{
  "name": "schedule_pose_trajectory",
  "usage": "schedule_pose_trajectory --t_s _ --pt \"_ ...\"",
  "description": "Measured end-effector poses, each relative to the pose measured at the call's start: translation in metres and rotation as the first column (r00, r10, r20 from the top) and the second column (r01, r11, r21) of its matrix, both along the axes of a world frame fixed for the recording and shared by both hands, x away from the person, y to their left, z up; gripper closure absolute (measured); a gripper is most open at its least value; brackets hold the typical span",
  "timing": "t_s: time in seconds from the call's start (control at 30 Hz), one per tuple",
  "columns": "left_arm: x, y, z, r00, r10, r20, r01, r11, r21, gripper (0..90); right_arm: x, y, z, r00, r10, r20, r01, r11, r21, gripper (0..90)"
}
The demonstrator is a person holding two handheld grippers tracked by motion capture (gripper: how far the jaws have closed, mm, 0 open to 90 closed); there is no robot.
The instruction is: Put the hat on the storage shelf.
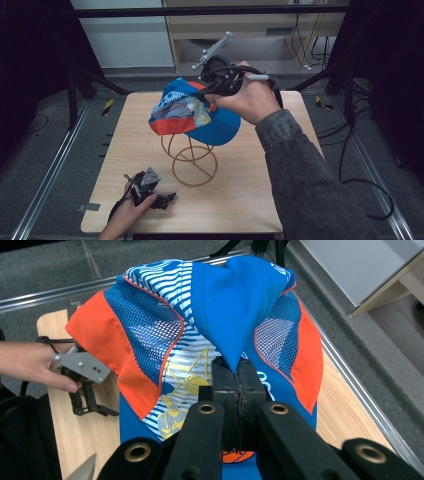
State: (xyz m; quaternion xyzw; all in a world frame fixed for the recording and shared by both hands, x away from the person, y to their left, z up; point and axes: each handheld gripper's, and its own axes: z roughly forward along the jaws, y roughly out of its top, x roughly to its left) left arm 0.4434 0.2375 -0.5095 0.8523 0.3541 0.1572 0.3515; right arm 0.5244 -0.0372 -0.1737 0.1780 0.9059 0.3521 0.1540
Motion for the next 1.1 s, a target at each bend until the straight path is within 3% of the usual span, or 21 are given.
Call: schedule_pose_trajectory --t_s 0.53,0.83,1.1 --pt "0.000 0.000 0.000 1.0000 0.001 -0.001 -0.001 1.0000 0.001 0.0 0.004 0.028 -0.012 0.9992 0.038 -0.014 -0.038 0.999 -0.027 90.0" --pt "0.000 0.000 0.000 1.0000 0.000 -0.001 0.000 1.0000 0.002 0.0 0.006 0.046 -0.019 0.9979 0.060 -0.025 -0.062 0.995 -0.074 90.0" --pt "0.000 0.000 0.000 1.0000 -0.002 -0.001 0.002 1.0000 0.004 0.0 0.009 0.061 -0.034 0.9960 0.079 -0.043 -0.083 0.990 -0.116 90.0"
